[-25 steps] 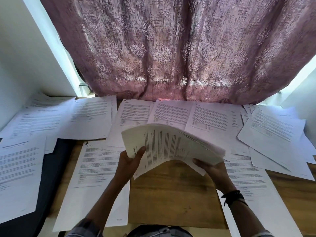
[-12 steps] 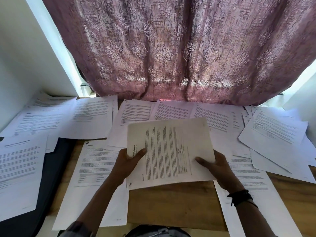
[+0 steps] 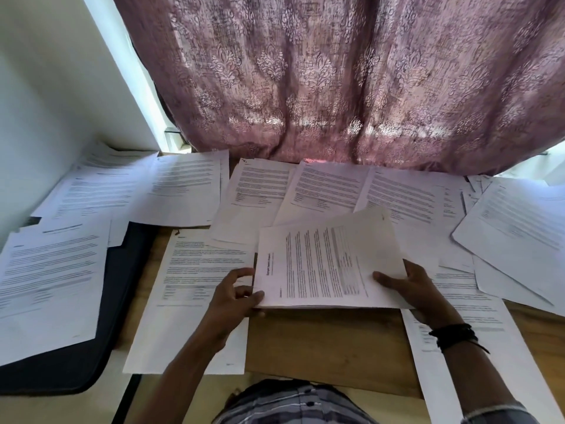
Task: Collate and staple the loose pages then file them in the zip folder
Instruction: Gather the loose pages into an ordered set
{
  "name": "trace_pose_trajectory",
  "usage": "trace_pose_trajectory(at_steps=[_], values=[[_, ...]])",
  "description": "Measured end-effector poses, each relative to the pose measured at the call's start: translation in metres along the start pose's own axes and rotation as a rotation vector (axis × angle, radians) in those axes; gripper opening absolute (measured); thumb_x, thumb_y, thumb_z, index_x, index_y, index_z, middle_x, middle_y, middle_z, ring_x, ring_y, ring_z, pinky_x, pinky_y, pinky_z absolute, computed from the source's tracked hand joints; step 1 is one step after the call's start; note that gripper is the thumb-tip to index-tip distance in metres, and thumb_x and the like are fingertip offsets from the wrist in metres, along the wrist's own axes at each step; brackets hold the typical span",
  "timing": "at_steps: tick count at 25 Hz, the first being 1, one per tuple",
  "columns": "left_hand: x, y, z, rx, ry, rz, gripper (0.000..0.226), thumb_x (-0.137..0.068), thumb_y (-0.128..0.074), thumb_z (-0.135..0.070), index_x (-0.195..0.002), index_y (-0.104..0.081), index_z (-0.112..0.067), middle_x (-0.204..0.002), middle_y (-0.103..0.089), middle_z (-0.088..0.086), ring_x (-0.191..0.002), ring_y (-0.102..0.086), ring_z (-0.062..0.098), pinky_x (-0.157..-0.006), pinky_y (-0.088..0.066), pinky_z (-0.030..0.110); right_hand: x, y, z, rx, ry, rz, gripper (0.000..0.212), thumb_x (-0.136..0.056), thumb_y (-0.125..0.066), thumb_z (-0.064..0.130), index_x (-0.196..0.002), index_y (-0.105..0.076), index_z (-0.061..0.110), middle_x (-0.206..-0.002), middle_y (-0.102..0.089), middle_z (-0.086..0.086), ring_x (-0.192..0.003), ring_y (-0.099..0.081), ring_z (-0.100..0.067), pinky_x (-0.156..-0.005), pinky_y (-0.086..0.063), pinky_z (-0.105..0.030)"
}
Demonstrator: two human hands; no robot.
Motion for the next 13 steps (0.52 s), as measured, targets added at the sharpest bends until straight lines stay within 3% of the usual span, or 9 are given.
trace_pose_trajectory(at_steps=[4, 8, 13], values=[[0.0033, 0.0015, 0.0063, -0.020, -0.026, -0.022, 0.013, -0.083, -0.069, 0.004, -0.095, -0.071, -0.002, -0.103, -0.071, 0.008, -0.092, -0.071, 0.024, -0.066, -0.060, 0.030, -0.0009, -0.0058, 0.0009, 0.038, -0.022, 0.010, 0.070, -0.065, -0.088, 0.046, -0.120, -0.062, 0.012, -0.112, -0.072, -0.007, -0.100, -0.070, -0.029, -0.084, -0.060, -0.048], [0.0036, -0.0005, 0.0103, -0.008, -0.018, -0.097, 0.010, -0.081, -0.070, 0.007, -0.088, -0.073, 0.000, -0.097, -0.071, 0.010, -0.083, -0.072, 0.021, -0.061, -0.059, 0.028, 0.0005, -0.0091, -0.0004, 0.061, -0.021, 0.021, 0.078, -0.059, -0.085, 0.053, -0.120, -0.061, 0.011, -0.111, -0.071, -0.007, -0.098, -0.070, -0.028, -0.078, -0.061, -0.040], [0.0015, 0.0076, 0.0105, -0.036, -0.054, 0.019, 0.014, -0.082, -0.071, 0.002, -0.093, -0.075, -0.005, -0.099, -0.073, -0.002, -0.093, -0.070, 0.017, -0.071, -0.059, 0.028, 0.0028, -0.0075, 0.0047, 0.140, -0.013, 0.022, 0.048, -0.079, -0.077, 0.025, -0.121, -0.059, 0.008, -0.113, -0.070, -0.008, -0.096, -0.069, -0.023, -0.067, -0.059, -0.025]])
Point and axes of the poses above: each hand's wrist, its own x-axis away from the middle knuckle, its own y-axis out of the back of the hand, z = x × y, the point moved 2 cm from there along -x, towards the middle knuckle
